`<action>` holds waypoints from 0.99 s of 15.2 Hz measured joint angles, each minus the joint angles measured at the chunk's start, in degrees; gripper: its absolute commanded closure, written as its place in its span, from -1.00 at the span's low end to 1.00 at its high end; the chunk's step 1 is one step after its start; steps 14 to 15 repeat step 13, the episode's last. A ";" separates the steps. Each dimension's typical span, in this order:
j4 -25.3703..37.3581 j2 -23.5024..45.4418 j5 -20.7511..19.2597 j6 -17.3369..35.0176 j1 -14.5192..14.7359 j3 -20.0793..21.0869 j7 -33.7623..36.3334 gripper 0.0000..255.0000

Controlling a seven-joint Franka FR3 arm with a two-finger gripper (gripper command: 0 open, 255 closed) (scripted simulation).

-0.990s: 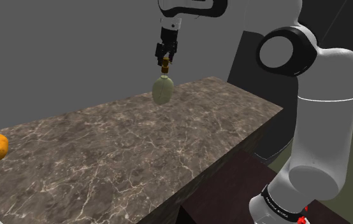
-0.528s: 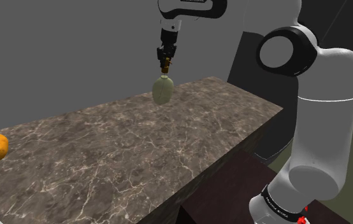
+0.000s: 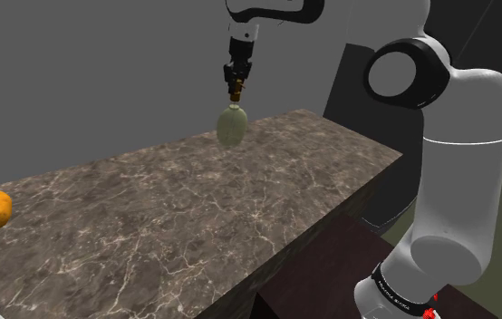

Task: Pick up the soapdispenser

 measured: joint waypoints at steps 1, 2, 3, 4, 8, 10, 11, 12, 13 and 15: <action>1.25 0.41 -0.01 -0.83 0.03 0.01 0.07 1.00; 2.78 0.88 -0.02 -1.89 0.09 0.03 0.17 1.00; 3.96 1.12 -0.01 -2.83 0.02 0.02 0.10 1.00; 5.06 1.33 -0.02 -3.72 0.09 0.04 0.22 1.00; 13.25 4.38 0.00 -8.84 0.01 0.04 0.26 1.00; 17.17 5.76 0.02 -11.39 0.00 0.06 0.32 1.00; 19.59 6.68 0.03 -12.88 -0.07 0.05 0.29 1.00; 22.18 7.76 0.04 -14.40 -0.08 0.06 0.32 1.00; 24.18 8.65 0.05 -15.50 -0.10 0.07 0.33 1.00; 24.18 8.65 0.05 -15.50 -0.10 0.07 0.33 1.00</action>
